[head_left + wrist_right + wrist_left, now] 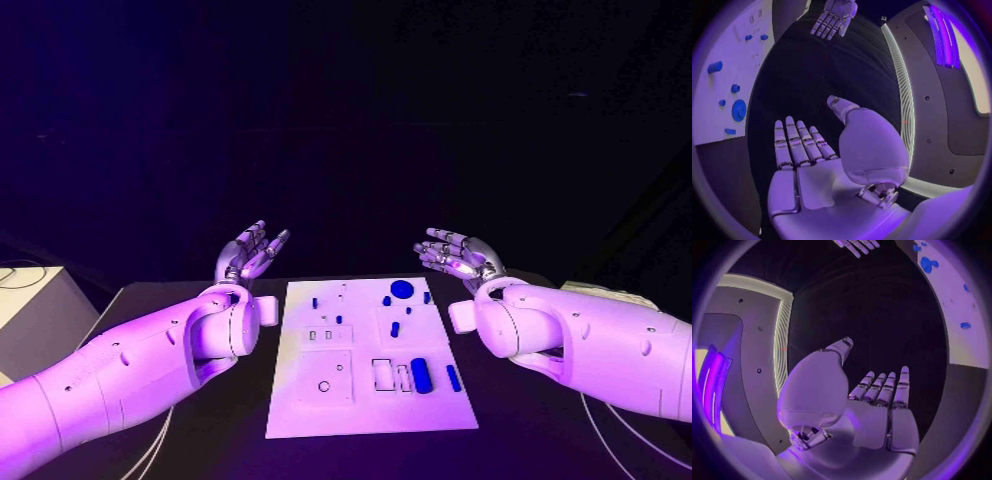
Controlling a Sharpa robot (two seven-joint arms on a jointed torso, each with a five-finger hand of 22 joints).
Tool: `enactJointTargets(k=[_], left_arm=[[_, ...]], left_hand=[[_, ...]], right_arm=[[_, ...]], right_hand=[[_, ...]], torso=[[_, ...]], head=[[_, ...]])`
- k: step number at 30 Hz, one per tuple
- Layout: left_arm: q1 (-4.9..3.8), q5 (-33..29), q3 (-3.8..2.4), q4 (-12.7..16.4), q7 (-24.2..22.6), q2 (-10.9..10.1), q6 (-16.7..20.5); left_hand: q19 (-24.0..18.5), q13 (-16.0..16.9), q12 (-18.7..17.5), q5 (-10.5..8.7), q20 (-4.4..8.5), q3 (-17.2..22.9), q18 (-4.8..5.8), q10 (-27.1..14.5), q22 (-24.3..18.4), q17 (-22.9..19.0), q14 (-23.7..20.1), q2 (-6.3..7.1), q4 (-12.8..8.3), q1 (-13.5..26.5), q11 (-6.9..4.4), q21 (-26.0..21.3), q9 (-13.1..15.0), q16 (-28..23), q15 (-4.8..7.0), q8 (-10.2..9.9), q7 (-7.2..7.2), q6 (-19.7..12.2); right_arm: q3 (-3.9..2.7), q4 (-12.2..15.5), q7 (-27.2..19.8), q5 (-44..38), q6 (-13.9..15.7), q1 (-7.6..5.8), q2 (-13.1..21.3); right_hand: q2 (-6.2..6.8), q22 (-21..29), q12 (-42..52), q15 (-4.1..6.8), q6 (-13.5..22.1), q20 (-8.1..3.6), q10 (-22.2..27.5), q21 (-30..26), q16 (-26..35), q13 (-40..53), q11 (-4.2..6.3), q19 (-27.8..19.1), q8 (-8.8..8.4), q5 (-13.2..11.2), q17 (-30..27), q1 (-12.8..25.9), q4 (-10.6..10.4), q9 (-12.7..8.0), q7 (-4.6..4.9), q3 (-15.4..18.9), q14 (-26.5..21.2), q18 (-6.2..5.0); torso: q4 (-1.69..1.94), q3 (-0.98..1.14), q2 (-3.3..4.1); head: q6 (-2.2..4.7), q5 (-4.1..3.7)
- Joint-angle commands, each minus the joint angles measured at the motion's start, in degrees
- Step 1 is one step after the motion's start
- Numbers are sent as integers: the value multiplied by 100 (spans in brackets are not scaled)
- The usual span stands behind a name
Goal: Assemble the parts on the task board
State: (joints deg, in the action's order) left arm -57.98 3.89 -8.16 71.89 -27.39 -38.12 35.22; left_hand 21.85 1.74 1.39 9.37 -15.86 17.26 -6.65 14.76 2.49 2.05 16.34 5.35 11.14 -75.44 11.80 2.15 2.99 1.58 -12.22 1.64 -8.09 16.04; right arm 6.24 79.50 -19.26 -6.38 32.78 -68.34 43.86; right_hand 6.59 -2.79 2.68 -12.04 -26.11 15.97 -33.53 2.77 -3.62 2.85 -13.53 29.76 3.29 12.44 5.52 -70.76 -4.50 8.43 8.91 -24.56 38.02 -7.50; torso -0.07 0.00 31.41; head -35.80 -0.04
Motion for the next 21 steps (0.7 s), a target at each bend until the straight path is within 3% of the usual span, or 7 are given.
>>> enactJointTargets(k=[1, 5, 6, 7, 9, 12, 21], left_arm=[[24, 425, -69, -198, 62, 87, -742], [35, 463, -110, -288, 71, 121, -815], [34, 432, -118, 135, 150, -228, -1261], [34, 439, -127, 216, 191, -284, -1327], [33, 413, -156, 409, 293, -408, -1468], [33, 393, -204, 657, 399, -553, -1640], [36, 562, -351, 1449, 579, -1028, -2004]], left_hand=[[169, 38, 79, 50, -77, 123, -104, 364, 27, 46, 303, -34, 26, -377, 98, 64, 49, 85, -82, 102, -677, 317], [787, 97, 164, 46, -93, 194, -46, 1232, 94, 206, 1486, -84, -5, -408, 195, 205, 160, 331, -105, 279, -735, 1024], [937, 110, 188, 48, -89, 214, -57, 1433, 107, 236, 1712, -93, -11, -416, 200, 238, 190, 381, -83, 327, -719, 1201], [1404, 154, 282, 47, -83, 286, -103, 2054, 150, 318, 2298, -128, -30, -450, 211, 335, 311, 523, -34, 523, -625, 1869], [1993, 199, 384, 45, -75, 413, -210, 3120, 195, 460, 3111, -112, -49, -471, 146, 478, 417, 764, 84, 707, -566, 2584], [2412, 207, 446, 45, -57, 563, -377, 3675, 241, 652, 3691, -55, -55, -463, -10, 666, 461, 1042, 271, 789, -565, 3045], [3337, 219, 345, 32, 268, 950, -394, 4387, 366, 1369, 4662, 128, -104, -405, -217, 1140, 481, 1852, 604, 849, -472, 3453]], right_arm=[[62, -125, 614, -578, -884, -87, -23], [96, -185, 694, -642, -987, -133, -28], [91, -523, 670, -3058, -992, -275, 17], [90, -547, 761, -3264, -1067, -311, 12], [90, -606, 946, -3687, -1198, -388, -8], [89, -661, 1160, -4240, -1323, -465, -18], [87, -760, 1752, -6348, -1403, -764, -41]], right_hand=[[45, -114, 104, 78, -999, 59, -1187, 196, -189, 67, 35, 1534, 245, -82, 107, -614, 139, 180, 649, -159, 1196, -214], [120, -182, 177, 307, -2001, -90, -2045, 501, -443, 87, 213, 2372, 491, -92, 184, -794, 233, 343, 518, -275, 1877, -318], [139, -199, 184, 384, -2136, -174, -2182, 586, -542, 86, 264, 2588, 525, -88, 224, -814, 238, 352, 480, -312, 2111, -320], [172, -195, 158, 438, -2197, -233, -2268, 626, -586, 79, 295, 2727, 531, -109, 248, -804, 223, 341, 450, -335, 2254, -312], [215, -206, 153, 518, -2315, -323, -2430, 709, -672, 85, 348, 2957, 558, -90, 296, -827, 229, 334, 418, -372, 2498, -317], [269, -290, 145, 678, -2452, -514, -2667, 948, -863, 86, 444, 3398, 584, -102, 419, -834, 238, 322, 356, -372, 2960, -307], [501, -1102, 172, 1310, -3188, -1176, -3992, 2460, -2382, 182, 904, 4895, 737, 50, 1658, -835, 242, 368, 20, -446, 4825, -278]], torso=[[-1, 0, 0], [-1, 0, 0], [18, -66, 105], [30, -70, 122], [64, -81, 181], [102, -96, 245], [299, -144, 436]], head=[[1, 0], [1, 0], [-198, -53], [-213, -65], [-190, -101], [-212, -129], [-202, -302]])
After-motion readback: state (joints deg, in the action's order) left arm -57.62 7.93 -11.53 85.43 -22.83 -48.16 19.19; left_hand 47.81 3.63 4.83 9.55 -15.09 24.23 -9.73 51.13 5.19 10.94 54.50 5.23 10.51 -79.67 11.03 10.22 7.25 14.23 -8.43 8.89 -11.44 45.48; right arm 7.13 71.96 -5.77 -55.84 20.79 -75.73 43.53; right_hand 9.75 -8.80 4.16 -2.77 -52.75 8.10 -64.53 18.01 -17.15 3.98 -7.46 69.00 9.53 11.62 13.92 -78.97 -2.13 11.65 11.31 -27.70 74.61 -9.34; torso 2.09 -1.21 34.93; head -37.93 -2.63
